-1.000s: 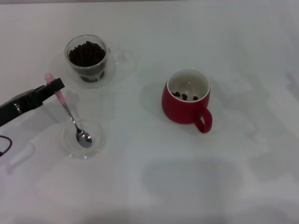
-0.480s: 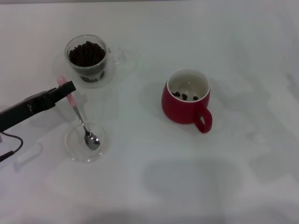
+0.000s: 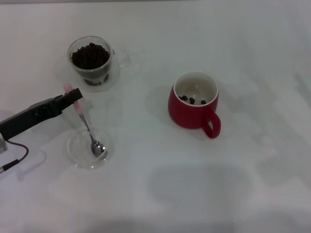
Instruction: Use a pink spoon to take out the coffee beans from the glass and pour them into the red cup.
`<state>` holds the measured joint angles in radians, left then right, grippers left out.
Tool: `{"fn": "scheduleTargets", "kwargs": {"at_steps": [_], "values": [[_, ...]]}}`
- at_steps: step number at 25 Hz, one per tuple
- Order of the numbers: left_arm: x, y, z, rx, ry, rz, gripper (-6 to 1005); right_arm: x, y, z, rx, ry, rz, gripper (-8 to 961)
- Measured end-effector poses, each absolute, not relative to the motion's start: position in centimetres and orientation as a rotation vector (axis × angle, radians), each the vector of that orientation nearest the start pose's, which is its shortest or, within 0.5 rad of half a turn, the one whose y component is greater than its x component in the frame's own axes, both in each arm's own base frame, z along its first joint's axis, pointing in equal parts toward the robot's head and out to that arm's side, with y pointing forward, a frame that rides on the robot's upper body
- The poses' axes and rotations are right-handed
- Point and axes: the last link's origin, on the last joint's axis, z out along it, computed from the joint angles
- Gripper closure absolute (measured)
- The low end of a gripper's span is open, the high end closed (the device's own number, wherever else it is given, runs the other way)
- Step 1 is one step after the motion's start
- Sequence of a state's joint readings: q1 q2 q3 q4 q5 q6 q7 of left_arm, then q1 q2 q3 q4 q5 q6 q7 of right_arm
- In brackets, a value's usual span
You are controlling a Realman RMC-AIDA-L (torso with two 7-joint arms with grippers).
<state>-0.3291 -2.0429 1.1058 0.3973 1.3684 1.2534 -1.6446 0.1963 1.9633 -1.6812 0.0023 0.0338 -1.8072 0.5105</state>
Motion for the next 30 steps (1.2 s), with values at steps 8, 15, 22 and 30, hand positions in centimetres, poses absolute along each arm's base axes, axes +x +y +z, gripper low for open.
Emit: {"fn": "scheduleTargets", "kwargs": {"at_steps": [8,15,22,30], "values": [[-32.3,29.0,-3.4,-2.179,-1.475,-0.955,769,36.1,21.5,6.5,-1.608,0.384,1.05,108],[-32.8,28.8,-2.9,-2.181,-1.44,-0.942,661,36.0,21.7,6.5,-1.609,0.382,1.054,109],[-33.4,28.2,-0.7,-2.175,-1.217,-0.972,522,35.7,21.7,6.3,-1.607,0.375,1.068,108],[-33.7,27.7,3.0,-2.089,-0.808,-1.007,482,35.0,21.5,6.3,-1.601,0.306,1.078,109]]}}
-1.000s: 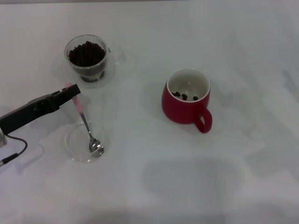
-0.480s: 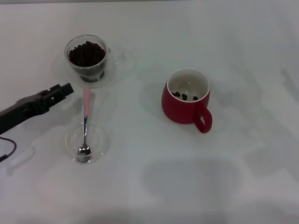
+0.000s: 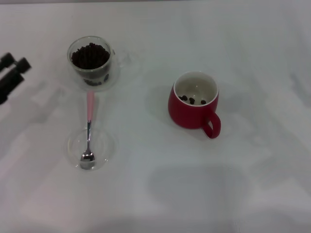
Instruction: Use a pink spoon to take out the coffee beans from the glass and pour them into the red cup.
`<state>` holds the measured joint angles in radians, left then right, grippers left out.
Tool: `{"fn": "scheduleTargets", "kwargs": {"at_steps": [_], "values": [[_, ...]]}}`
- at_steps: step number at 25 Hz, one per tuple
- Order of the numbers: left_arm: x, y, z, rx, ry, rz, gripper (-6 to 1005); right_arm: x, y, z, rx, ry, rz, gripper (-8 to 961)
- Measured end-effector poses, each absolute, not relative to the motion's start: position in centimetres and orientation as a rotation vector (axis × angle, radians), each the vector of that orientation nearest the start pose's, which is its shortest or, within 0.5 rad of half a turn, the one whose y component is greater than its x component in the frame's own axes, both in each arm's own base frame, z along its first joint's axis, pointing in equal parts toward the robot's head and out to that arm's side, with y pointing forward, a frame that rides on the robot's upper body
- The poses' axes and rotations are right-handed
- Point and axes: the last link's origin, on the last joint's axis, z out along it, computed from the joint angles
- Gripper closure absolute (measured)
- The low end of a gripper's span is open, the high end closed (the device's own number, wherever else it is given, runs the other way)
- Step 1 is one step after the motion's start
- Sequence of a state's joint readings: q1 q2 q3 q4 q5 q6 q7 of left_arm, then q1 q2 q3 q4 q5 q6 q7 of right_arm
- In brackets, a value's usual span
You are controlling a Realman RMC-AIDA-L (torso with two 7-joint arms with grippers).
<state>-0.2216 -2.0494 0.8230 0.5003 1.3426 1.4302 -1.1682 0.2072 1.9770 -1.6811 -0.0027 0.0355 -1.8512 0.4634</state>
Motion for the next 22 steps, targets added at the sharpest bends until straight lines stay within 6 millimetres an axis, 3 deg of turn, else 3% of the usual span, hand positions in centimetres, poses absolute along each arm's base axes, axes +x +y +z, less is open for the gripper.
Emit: {"fn": "scheduleTargets", "kwargs": {"at_steps": [4,9,18,22], "values": [[-34.8,27.3,3.9,-1.959,-0.653,-0.936,484,34.5,21.3,5.4,-1.591,0.265,1.058,109],[-36.4,27.3,5.3,-1.804,-0.604,-0.88,491,34.6,21.1,5.3,-1.576,0.274,1.056,109],[-39.0,25.5,8.3,-1.503,-0.536,-0.808,492,36.8,20.4,5.7,-1.502,0.422,0.994,108],[-39.2,25.5,8.4,-1.418,-0.502,-0.778,493,37.4,20.2,5.3,-1.501,0.455,0.95,109]]}}
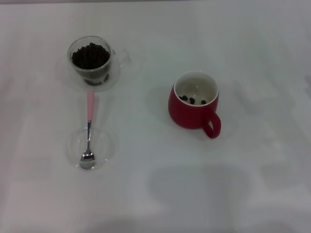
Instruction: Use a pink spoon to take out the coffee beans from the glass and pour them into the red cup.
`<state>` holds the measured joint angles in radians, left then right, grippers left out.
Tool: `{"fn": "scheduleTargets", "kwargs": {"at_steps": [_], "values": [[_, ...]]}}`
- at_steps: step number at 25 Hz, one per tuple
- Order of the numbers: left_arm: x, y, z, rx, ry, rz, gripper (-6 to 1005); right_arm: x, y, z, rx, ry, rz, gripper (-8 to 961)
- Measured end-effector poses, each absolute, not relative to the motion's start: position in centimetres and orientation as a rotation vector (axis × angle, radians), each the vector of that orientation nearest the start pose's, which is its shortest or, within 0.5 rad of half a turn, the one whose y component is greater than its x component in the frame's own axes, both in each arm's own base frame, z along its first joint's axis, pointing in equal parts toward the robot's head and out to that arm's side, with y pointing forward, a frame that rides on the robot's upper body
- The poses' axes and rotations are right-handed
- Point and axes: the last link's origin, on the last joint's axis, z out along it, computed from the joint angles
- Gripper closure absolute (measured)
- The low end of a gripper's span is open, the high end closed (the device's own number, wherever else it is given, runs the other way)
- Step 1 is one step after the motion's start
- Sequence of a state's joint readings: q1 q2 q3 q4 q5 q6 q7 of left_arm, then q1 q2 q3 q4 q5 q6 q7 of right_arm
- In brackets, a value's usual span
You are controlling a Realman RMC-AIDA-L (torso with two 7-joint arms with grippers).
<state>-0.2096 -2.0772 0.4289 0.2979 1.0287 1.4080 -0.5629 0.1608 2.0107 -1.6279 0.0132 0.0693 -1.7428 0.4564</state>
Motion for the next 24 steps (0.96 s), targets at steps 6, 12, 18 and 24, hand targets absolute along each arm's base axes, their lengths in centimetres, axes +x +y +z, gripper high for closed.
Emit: {"fn": "scheduleTargets", "kwargs": {"at_steps": [6,12,18,24], "values": [[-38.9,26.2,7.8,-1.394,-0.485,-0.762,493,37.4,20.6,5.4,-1.494,0.443,0.941,109],[-38.9,26.7,7.4,-1.373,-0.48,-0.733,491,37.1,22.2,5.4,-1.496,0.411,0.899,109],[-38.9,27.1,6.9,-1.317,-0.504,-0.725,492,36.6,23.8,5.4,-1.496,0.388,0.892,109],[-38.0,28.6,6.5,-1.285,-0.502,-0.745,492,36.0,25.5,5.7,-1.492,0.345,0.872,109]]}}
